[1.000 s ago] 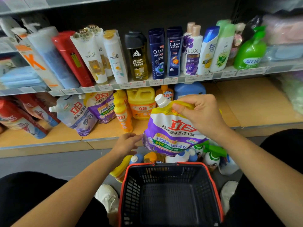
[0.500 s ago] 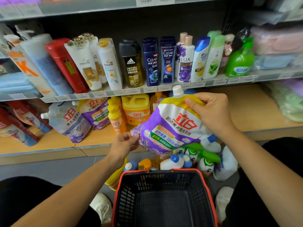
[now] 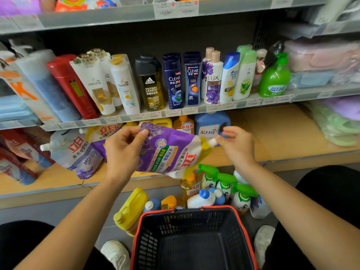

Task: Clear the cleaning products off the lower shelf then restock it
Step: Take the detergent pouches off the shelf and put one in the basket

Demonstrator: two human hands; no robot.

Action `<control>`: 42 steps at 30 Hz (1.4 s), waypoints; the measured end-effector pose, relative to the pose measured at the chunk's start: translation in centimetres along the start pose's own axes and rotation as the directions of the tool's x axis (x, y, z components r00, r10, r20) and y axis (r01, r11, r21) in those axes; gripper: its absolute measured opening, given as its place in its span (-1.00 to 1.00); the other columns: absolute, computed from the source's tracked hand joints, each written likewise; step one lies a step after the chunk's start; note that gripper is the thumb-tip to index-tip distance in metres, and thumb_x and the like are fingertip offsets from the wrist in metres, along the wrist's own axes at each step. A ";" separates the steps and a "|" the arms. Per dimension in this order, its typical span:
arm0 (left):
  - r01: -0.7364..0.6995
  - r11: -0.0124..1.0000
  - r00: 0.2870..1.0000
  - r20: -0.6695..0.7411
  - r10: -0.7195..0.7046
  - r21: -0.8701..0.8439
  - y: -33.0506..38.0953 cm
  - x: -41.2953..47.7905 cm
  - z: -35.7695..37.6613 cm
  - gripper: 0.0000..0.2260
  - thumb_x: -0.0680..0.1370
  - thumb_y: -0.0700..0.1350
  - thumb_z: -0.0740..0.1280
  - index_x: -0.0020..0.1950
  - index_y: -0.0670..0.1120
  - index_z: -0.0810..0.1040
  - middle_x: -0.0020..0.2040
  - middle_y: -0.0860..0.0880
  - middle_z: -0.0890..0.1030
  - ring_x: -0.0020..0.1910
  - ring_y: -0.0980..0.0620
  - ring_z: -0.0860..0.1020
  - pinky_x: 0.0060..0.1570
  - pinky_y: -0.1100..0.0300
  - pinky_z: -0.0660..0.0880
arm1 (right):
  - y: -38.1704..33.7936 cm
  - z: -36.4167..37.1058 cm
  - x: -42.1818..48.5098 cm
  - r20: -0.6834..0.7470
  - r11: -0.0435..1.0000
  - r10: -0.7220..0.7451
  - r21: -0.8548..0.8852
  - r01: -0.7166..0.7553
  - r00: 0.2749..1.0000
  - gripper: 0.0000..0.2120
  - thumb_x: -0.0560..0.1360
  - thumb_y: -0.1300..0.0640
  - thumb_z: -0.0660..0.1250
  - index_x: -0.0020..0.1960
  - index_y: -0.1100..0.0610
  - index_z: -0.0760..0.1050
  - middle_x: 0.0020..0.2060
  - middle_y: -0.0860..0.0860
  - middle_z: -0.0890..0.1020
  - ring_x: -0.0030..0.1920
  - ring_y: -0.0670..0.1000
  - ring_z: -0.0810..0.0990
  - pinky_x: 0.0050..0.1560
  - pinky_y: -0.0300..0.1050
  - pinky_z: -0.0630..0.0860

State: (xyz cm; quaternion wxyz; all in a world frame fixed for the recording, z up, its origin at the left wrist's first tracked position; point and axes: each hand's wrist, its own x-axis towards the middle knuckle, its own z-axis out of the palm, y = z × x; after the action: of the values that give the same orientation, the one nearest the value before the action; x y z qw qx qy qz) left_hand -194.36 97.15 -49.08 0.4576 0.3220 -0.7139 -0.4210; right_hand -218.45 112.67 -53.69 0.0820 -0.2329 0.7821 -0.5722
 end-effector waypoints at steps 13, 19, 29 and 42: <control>-0.226 0.968 0.956 0.219 0.198 0.112 3.9 -3.1 1.0 -0.79 0.53 -0.12 0.49 -0.14 0.22 0.65 -0.18 0.23 0.70 -0.27 0.21 0.63 -0.32 0.37 0.50 | -5.0 3.8 -6.6 0.479 0.902 -0.421 0.310 0.300 0.770 -0.85 0.59 0.09 0.32 0.09 0.04 0.64 -0.10 -0.02 0.72 -0.07 -0.03 0.70 -0.07 0.08 0.62; -0.323 0.942 0.925 0.242 0.293 0.093 4.2 -2.7 -0.2 -0.95 0.55 -0.02 0.47 -0.07 0.05 0.73 -0.19 0.13 0.73 -0.24 0.11 0.68 -0.28 0.05 0.60 | -5.1 2.1 -5.3 0.577 0.904 -0.378 0.399 0.154 0.724 -0.87 0.57 0.16 0.35 0.00 0.01 0.67 -0.11 0.05 0.75 -0.10 0.01 0.72 -0.07 -0.03 0.65; 0.027 1.000 0.851 0.525 -0.018 -0.009 2.1 -2.7 -0.8 -0.74 0.44 0.00 0.49 0.02 -0.15 0.71 -0.09 -0.25 0.70 -0.12 -0.36 0.62 -0.14 -0.28 0.55 | -5.0 0.3 -3.0 0.603 0.897 -0.370 0.430 0.102 0.707 -0.75 0.55 0.37 0.33 -0.03 0.05 0.66 -0.20 -0.10 0.73 -0.20 -0.16 0.68 -0.16 -0.28 0.59; 0.264 0.964 0.661 0.729 -0.175 -0.008 -0.4 -4.0 -2.0 -0.56 0.46 -0.18 0.51 0.34 -0.12 0.58 0.24 -0.08 0.66 0.26 -0.12 0.60 0.26 -0.10 0.55 | -4.4 -0.6 -1.6 0.468 0.895 -0.306 0.438 0.083 0.829 -0.84 0.58 0.33 0.33 -0.07 0.17 0.65 -0.25 -0.02 0.72 -0.28 -0.09 0.67 -0.23 -0.23 0.58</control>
State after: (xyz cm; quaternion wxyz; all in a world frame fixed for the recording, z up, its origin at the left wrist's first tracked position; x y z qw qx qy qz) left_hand -191.02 99.75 -50.52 0.1027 0.1876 -0.7667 -0.6053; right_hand -216.08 112.88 -49.66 0.2780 -0.4385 0.5673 -0.6392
